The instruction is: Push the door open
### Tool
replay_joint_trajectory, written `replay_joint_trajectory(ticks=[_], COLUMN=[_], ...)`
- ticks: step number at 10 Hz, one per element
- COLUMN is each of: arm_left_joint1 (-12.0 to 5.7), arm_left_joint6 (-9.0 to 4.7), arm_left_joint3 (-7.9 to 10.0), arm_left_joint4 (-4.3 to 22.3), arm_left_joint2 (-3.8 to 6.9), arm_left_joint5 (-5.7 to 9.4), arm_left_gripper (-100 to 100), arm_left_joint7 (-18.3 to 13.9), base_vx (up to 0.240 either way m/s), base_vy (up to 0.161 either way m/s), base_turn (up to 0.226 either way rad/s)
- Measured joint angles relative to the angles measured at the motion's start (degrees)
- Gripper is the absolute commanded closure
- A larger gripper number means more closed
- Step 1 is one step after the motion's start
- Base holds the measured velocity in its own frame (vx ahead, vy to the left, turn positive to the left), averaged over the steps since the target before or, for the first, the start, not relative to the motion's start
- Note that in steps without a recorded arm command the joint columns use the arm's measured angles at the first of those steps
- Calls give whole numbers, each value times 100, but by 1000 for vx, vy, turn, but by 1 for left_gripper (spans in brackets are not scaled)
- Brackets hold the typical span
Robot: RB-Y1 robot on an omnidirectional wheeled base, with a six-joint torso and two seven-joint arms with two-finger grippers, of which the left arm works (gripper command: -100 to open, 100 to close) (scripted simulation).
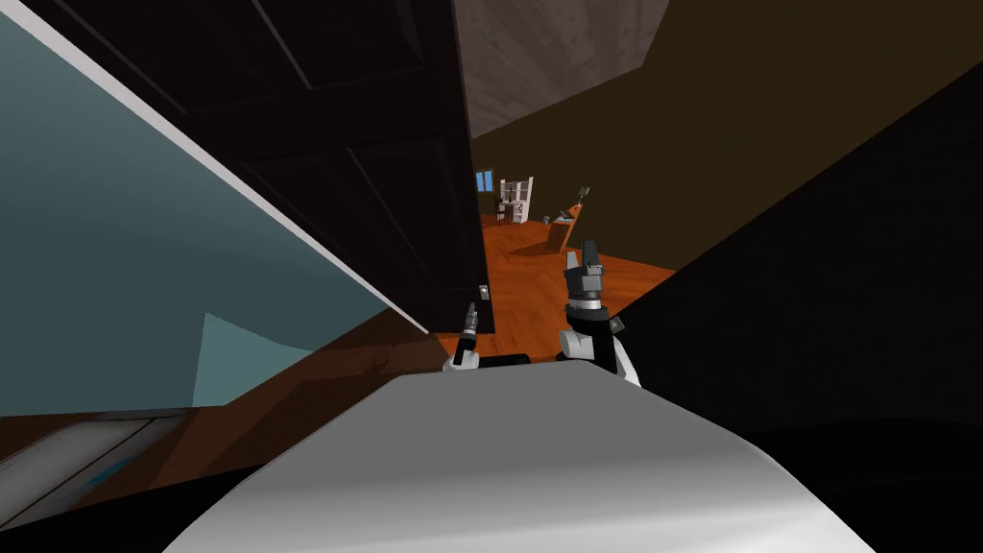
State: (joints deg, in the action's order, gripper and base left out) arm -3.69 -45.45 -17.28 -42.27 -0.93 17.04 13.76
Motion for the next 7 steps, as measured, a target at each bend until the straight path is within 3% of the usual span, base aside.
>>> replay_joint_trajectory(ticks=[2,5,7], arm_left_joint1=[38,-1,-34], arm_left_joint6=[-22,-14,-3], arm_left_joint3=[-124,-83,-52], arm_left_joint4=[-13,8,25], arm_left_joint2=[-63,200,220], arm_left_joint5=[98,108,115], arm_left_gripper=[-100,-100,-100], arm_left_joint7=[65,59,73], base_vx=[27,219,222], base_vy=[-10,-45,-66], base_turn=[-4,-21,-20])
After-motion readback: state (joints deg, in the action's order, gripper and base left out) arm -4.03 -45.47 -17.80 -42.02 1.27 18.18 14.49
